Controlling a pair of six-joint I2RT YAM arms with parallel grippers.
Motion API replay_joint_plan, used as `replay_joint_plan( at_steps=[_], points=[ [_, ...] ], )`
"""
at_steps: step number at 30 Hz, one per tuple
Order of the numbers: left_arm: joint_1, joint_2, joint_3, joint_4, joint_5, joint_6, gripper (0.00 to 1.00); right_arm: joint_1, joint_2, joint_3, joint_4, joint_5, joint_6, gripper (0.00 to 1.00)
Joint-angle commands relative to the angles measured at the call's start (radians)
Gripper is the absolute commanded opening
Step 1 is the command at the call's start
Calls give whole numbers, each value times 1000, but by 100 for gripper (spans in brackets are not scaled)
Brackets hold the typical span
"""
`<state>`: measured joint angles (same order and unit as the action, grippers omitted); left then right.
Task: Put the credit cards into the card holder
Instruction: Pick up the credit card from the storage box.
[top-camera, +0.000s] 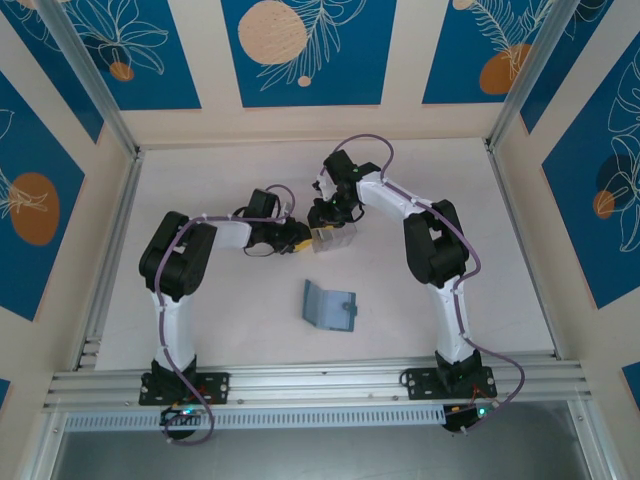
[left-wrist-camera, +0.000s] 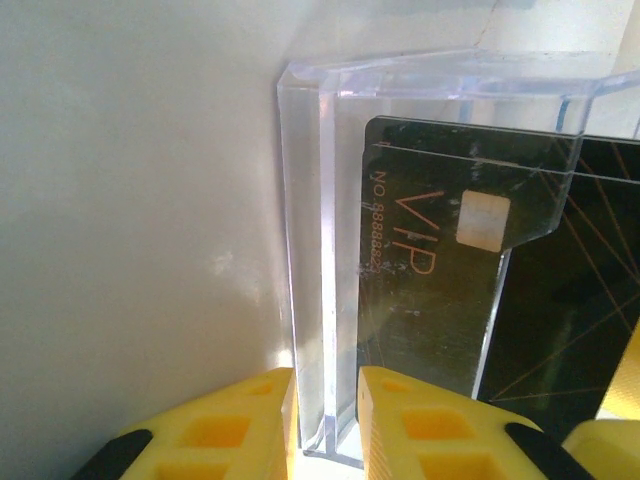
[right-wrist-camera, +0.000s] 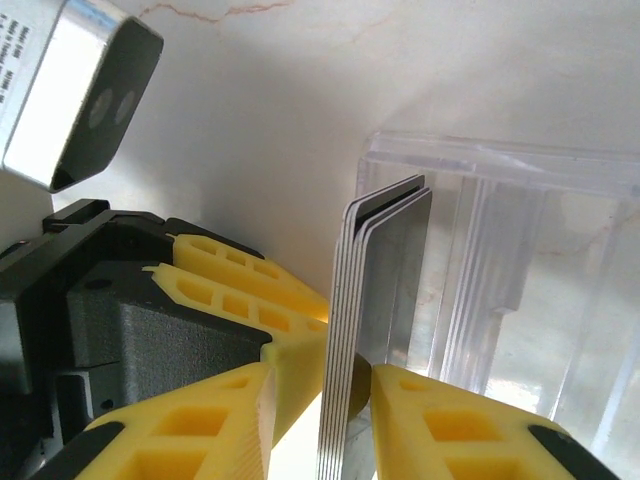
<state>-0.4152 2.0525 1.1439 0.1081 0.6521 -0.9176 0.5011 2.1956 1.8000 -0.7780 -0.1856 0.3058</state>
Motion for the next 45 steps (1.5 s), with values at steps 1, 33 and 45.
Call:
replay_joint_plan(
  at_steps=[1, 33, 45],
  points=[
    [3, 48, 15, -7, -20, 11, 23, -7, -52, 6, -27, -39, -3, 30],
    [3, 54, 12, 1, -18, 11, 23, -11, -60, 22, -36, -54, -1, 19],
    [4, 54, 11, 1, -19, 11, 23, -14, -79, 22, -50, -45, -4, 16]
  ],
)
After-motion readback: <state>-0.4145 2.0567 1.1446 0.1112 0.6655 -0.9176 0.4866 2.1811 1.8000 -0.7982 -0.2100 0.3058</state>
